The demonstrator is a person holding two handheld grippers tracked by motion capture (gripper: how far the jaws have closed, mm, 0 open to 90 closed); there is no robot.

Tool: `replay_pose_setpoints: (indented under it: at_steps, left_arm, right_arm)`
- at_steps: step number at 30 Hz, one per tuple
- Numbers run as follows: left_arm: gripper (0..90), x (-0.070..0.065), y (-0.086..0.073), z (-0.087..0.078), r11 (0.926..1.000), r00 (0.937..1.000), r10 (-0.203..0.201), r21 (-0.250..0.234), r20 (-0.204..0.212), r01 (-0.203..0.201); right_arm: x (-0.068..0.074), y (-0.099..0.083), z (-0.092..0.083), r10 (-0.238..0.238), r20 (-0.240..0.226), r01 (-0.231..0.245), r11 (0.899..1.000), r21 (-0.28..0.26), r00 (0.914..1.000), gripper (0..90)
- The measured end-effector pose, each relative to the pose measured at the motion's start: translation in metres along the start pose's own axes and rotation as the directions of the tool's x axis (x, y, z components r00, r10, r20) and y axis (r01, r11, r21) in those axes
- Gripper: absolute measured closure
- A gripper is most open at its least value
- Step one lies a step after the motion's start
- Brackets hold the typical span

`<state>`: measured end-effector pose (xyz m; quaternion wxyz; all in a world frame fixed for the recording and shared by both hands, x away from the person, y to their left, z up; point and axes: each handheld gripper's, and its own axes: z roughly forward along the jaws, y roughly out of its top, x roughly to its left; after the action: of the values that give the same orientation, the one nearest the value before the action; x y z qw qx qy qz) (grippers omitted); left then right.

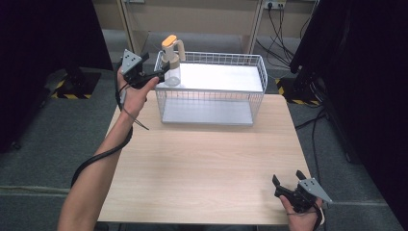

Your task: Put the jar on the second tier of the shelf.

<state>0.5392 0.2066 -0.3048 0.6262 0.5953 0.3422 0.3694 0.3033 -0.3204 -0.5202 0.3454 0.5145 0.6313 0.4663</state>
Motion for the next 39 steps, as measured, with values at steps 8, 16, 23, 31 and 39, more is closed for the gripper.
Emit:
replay_pose_setpoints:
  at_steps: [8, 16, 23, 31, 39]
  left_arm:
    - [11.3, -0.005, -0.005, -0.011, 0.9999, 0.9999, 0.002, -0.013, 0.013, -0.002]
    - [11.6, -0.012, -0.014, -0.022, 0.9997, 0.9994, 0.019, -0.013, 0.028, -0.018]
    - [11.6, -0.015, -0.023, -0.032, 0.9998, 0.9991, 0.018, -0.007, 0.039, -0.017]
    - [11.6, -0.017, -0.034, -0.045, 0.9998, 0.9989, 0.018, -0.003, 0.043, -0.018]
    - [11.6, -0.02, -0.042, -0.058, 0.9999, 0.9985, 0.007, -0.009, 0.055, -0.007]
  right_arm:
    - [0.0, 0.0, 0.0, 0.005, -0.001, -0.005, 1.0, -0.002, 1.0, 4.6]
    - [0.0, 0.0, 0.0, 0.002, -0.001, -0.002, 1.0, -0.003, 1.0, 4.6]
    - [0.0, 0.0, 0.0, 0.0, 0.0, 0.0, 1.0, -0.004, 1.0, 4.6]
    - [0.0, 0.0, 0.0, -0.004, 0.001, 0.004, 1.0, -0.003, 1.0, 4.6]
    - [0.0, 0.0, 0.0, -0.006, 0.002, 0.006, 1.0, -0.005, 1.0, 4.6]
